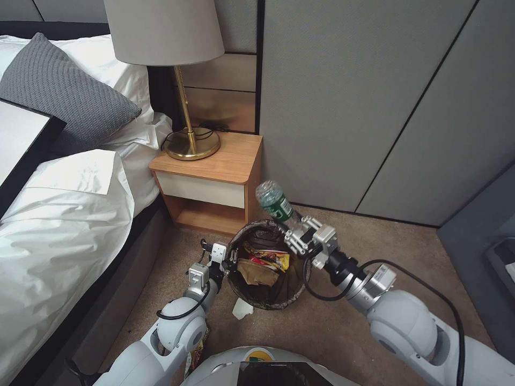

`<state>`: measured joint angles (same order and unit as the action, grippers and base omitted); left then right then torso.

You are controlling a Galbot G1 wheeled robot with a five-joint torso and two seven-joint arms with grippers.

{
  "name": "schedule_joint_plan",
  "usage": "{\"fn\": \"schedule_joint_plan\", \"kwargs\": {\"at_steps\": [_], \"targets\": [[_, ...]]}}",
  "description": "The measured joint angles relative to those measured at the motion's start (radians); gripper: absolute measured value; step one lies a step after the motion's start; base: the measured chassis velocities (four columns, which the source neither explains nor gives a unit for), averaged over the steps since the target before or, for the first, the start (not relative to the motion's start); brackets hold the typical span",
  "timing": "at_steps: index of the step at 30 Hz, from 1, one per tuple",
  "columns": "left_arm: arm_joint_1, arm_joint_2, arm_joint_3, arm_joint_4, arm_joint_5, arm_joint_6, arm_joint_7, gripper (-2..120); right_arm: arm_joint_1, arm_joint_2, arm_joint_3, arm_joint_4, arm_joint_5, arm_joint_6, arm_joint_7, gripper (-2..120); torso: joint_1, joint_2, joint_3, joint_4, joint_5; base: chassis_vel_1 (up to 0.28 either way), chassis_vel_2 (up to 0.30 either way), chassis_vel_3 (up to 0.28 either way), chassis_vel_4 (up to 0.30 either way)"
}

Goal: Pick up the trash bin, then pick up the garbage from the floor and place it into the trash bin.

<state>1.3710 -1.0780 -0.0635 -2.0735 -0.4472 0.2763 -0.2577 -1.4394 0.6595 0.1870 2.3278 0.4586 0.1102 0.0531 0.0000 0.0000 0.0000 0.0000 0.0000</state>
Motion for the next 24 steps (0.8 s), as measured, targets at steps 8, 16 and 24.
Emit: {"fn": "schedule_joint_plan", "kwargs": {"at_steps": [8,16,24], "targets": [[-0.009,-0.004,0.002,0.005,0.000,0.001,-0.002,3,0.009,0.003,-0.070,-0.037,-0.023,0.005,-0.004,31,0.000,0.000,0.000,0.0000,0.0000,0.000,0.000,0.000,0.000],[-0.013,-0.004,0.002,0.004,-0.004,0.002,-0.003,3,0.031,0.026,-0.149,-0.121,-0.068,0.021,-0.006,31,0.000,0.000,0.000,0.0000,0.0000,0.000,0.000,0.000,0.000],[-0.013,0.000,0.000,-0.003,-0.008,0.002,-0.003,3,0.048,0.038,-0.171,-0.168,-0.100,0.025,0.009,34,0.000,0.000,0.000,0.0000,-0.0001,0.000,0.000,0.000,0.000]]}}
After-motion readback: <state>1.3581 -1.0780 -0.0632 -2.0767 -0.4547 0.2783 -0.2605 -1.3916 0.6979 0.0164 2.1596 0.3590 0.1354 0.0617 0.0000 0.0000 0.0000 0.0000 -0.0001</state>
